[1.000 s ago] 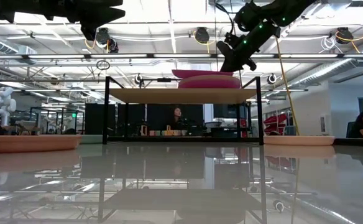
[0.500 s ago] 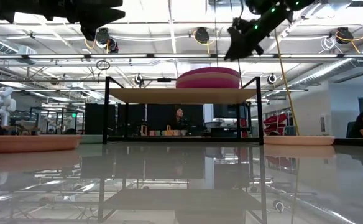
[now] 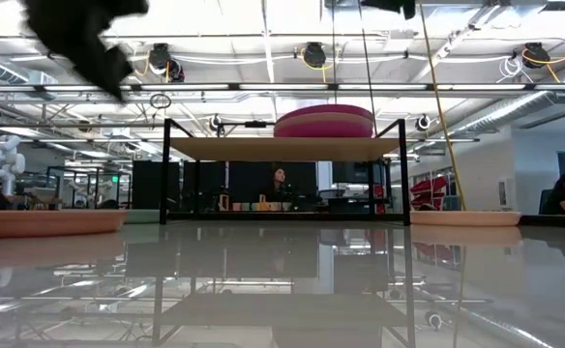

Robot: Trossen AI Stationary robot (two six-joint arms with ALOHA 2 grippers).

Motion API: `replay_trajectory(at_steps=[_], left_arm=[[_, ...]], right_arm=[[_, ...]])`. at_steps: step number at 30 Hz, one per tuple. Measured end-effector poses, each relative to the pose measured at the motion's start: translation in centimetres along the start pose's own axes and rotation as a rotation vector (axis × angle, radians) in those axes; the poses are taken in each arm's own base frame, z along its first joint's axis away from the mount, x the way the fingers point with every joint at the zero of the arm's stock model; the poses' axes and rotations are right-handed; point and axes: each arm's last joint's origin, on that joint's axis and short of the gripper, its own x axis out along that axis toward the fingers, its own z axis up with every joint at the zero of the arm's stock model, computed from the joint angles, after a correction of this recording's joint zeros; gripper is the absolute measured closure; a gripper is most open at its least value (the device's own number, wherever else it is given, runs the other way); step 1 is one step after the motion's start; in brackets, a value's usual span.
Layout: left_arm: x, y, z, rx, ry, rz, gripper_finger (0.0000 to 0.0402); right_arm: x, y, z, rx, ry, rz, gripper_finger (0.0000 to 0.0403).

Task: Place and stack plates onto a shelf
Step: Stack the light gray plate on the pink plate on the shelf

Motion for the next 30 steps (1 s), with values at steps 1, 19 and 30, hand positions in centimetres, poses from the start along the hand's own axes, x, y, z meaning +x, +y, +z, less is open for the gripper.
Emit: replay_trajectory(at_steps=[1,19,30], left_arm=[[0.9,-0.6,-0.5,0.008,0.079,-0.020,0.0250],[6.9,-5.1,-4.6,0.146,0.453,-0.038,0.0250],[8.0,-4.9,-4.7,0.209,0.505,-0.094,0.0353]], right_arm=[[-0.2,0.4,0.1,-0.002,-0.006,0.014,0.0215],[-0.3,2.6,0.1,-0.013,0.009,0.119,0.0214],[-0.2,3.2,-0.3,-0.002,0.045,0.147,0.0214]])
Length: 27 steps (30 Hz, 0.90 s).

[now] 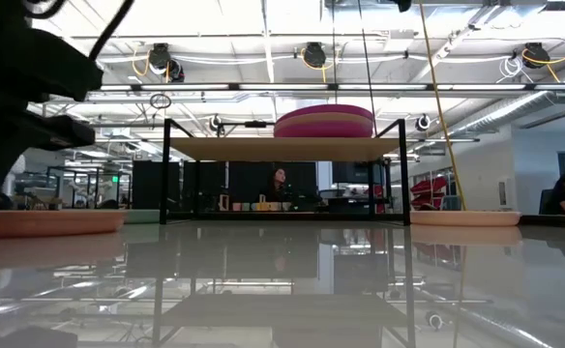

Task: Place and stack plates onto a shelf
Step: Stack the light gray plate on the pink plate on the shelf

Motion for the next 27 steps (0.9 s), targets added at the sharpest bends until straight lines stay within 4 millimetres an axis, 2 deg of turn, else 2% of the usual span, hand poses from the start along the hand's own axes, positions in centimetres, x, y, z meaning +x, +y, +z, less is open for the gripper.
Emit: replay_trajectory(at_steps=[2,4,8,12,16,19,22,25,27], left_arm=[[-0.3,0.5,0.4,-0.014,0.000,-0.048,0.0385],[-1.2,0.9,1.1,-0.042,-0.012,-0.060,0.0391],[-4.6,1.9,2.6,-0.016,-0.055,0.014,0.0393],[-10.8,3.2,4.3,0.065,-0.176,0.147,0.0393],[-18.0,5.7,6.1,0.160,-0.430,0.350,0.0393],[-23.3,9.4,6.9,0.195,-0.715,0.502,0.0393],[-27.9,14.7,7.1,0.130,-1.027,0.534,0.0393],[-29.2,20.4,6.7,-0.041,-1.141,0.464,0.0393],[-28.8,23.9,6.6,-0.161,-1.134,0.411,0.0393]], right_arm=[[0.0,0.0,0.1,-0.002,-0.008,0.000,0.0214],[0.0,0.0,0.2,-0.003,-0.016,0.000,0.0214],[0.0,0.0,0.2,-0.002,-0.017,0.000,0.0214],[0.0,0.0,0.2,0.027,-0.016,0.000,0.0214],[0.0,0.0,0.2,0.031,-0.017,0.000,0.0214],[0.0,0.0,0.2,0.030,-0.021,0.000,0.0214],[-0.2,0.0,0.4,0.029,-0.038,0.000,0.0214],[-0.8,0.2,1.1,0.038,-0.102,0.001,0.0214],[-1.6,0.3,1.9,0.026,-0.173,0.000,0.0214]])
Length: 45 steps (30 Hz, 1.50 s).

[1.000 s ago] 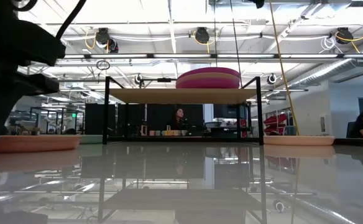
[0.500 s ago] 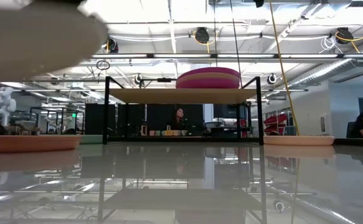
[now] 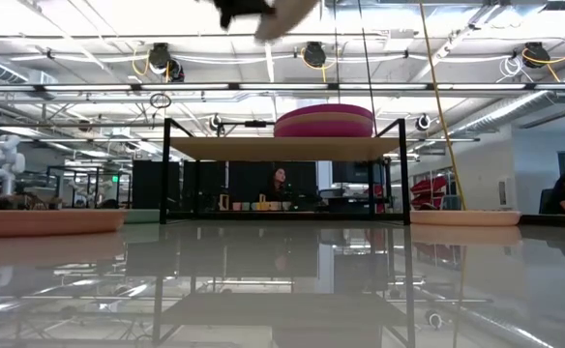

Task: Place and stack plates onto a shelf
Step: Stack the light gray plate on the pink plate on the shelf, then put the light orange plate on the shelf

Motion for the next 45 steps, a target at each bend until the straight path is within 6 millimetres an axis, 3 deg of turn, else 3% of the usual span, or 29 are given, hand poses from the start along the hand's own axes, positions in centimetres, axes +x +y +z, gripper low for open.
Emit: replay_trajectory(at_steps=[5,12,17,28,32,37,42,45], left_arm=[[4.9,5.0,-1.0,-0.160,0.079,-0.001,0.0393],[9.9,8.4,-1.3,-0.206,0.259,-0.035,0.0393],[10.5,9.6,-1.3,-0.168,0.311,0.001,0.0380],[10.3,11.2,-1.7,-0.135,0.320,0.094,0.0261],[8.6,11.0,-0.3,-0.122,0.281,0.106,0.0237],[4.0,9.1,3.6,-0.048,0.168,0.107,0.0232],[-2.4,4.6,8.1,0.074,0.011,0.041,0.0232],[-5.3,1.3,9.3,0.137,-0.047,-0.017,0.0232]], right_arm=[[-2.0,0.5,2.3,-0.056,-0.188,0.003,0.0214],[-3.1,0.7,2.9,-0.111,-0.233,-0.002,0.0214],[-2.8,0.7,2.7,-0.158,-0.207,-0.007,0.0214],[-1.8,0.3,0.9,-0.209,-0.042,-0.007,0.0211],[-1.7,0.3,0.2,-0.211,0.030,-0.019,0.0211],[-1.9,0.0,-1.4,-0.201,0.196,-0.081,0.0211],[-1.7,-0.4,-4.1,-0.198,0.478,-0.147,0.0211],[-1.6,-0.6,-6.0,-0.198,0.673,-0.154,0.0211]])
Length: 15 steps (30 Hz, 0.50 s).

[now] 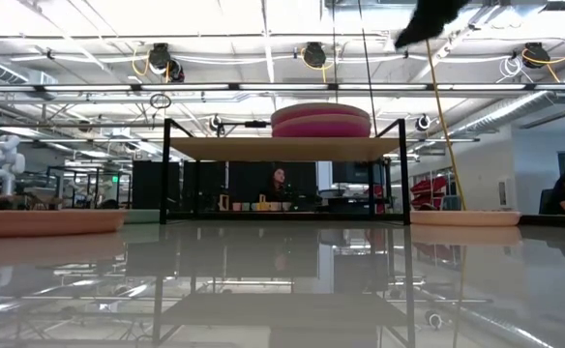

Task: Place and stack plates onto a shelf
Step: Put the light orange plate on the shelf

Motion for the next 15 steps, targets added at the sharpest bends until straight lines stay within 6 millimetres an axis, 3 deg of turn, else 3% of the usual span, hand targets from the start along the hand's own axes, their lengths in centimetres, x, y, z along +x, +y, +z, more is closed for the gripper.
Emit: replay_trajectory(at_steps=[6,15], left_arm=[[-3.0,-5.7,-0.5,0.075,-0.054,-0.074,0.0232],[-3.6,-10.2,-7.9,-0.004,-0.264,-0.007,0.0232]], right_arm=[[3.3,0.7,-3.4,-0.017,0.338,0.010,0.0211],[8.3,2.7,-11.3,-0.021,0.555,0.044,0.0211]])
